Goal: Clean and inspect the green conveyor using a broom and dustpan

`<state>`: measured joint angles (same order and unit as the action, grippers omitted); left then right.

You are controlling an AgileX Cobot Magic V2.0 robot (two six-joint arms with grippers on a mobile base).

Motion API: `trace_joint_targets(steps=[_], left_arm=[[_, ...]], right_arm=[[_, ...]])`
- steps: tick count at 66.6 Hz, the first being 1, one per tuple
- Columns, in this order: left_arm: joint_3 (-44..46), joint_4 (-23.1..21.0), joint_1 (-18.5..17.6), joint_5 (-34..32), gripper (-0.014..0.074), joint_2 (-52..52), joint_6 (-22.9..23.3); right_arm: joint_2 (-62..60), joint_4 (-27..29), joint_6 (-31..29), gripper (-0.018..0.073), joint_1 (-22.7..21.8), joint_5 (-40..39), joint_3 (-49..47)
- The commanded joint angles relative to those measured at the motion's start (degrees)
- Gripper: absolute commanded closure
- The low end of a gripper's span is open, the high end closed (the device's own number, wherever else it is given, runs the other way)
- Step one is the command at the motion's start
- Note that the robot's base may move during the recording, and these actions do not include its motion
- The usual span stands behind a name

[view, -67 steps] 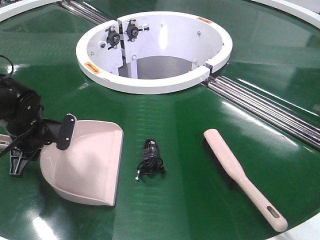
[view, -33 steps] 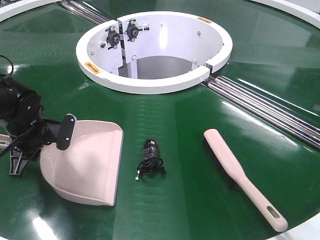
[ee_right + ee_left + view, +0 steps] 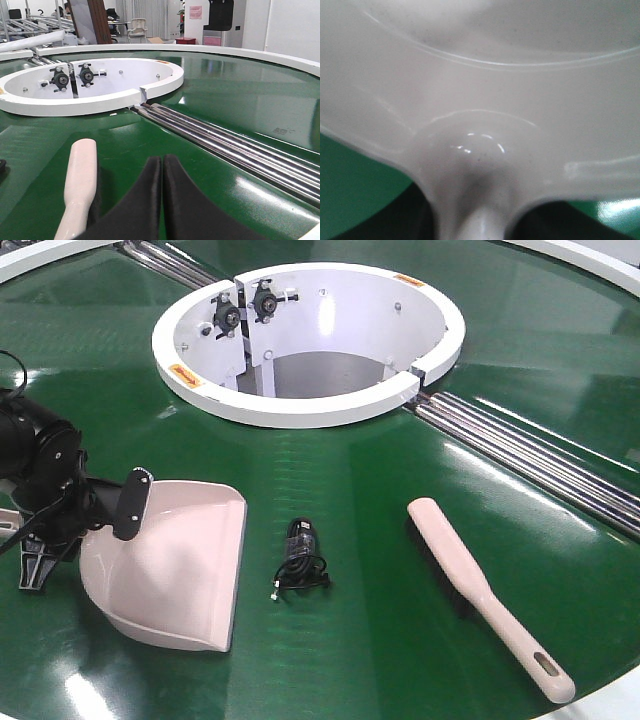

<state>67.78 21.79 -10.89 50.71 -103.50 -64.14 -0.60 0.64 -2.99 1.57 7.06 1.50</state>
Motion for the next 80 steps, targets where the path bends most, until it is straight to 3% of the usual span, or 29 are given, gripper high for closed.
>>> trace_joint_targets(steps=[1,17,32,57,64,80], left_arm=[[1.7,1.1,-0.3,-0.3,0.0603,2.3,0.6],[1.7,1.1,-0.3,-0.3,0.0603,2.3,0.6],[1.7,1.1,-0.3,-0.3,0.0603,2.3,0.6],[1.7,1.1,-0.3,-0.3,0.0603,2.3,0.6],[1.7,1.1,-0.3,-0.3,0.0603,2.3,0.6],[1.7,1.1,-0.3,-0.3,0.0603,2.3,0.6]], right_arm=[[-1.0,-0.2,0.2,0.0569,-0.3,-4.1,0.7],[-1.0,-0.3,0.1,0.0569,-0.3,-4.6,0.7],[-1.0,1.6,3.0,0.0569,-0.3,-17.3,-0.9],[11.3,-0.6,3.0,0.0569,-0.3,1.2,-17.6],[16.7,2.1,3.4,0.0569,-0.3,6.1,-21.8],[23.5,3.9,3.0,0.0569,-0.3,2.3,-23.2]])
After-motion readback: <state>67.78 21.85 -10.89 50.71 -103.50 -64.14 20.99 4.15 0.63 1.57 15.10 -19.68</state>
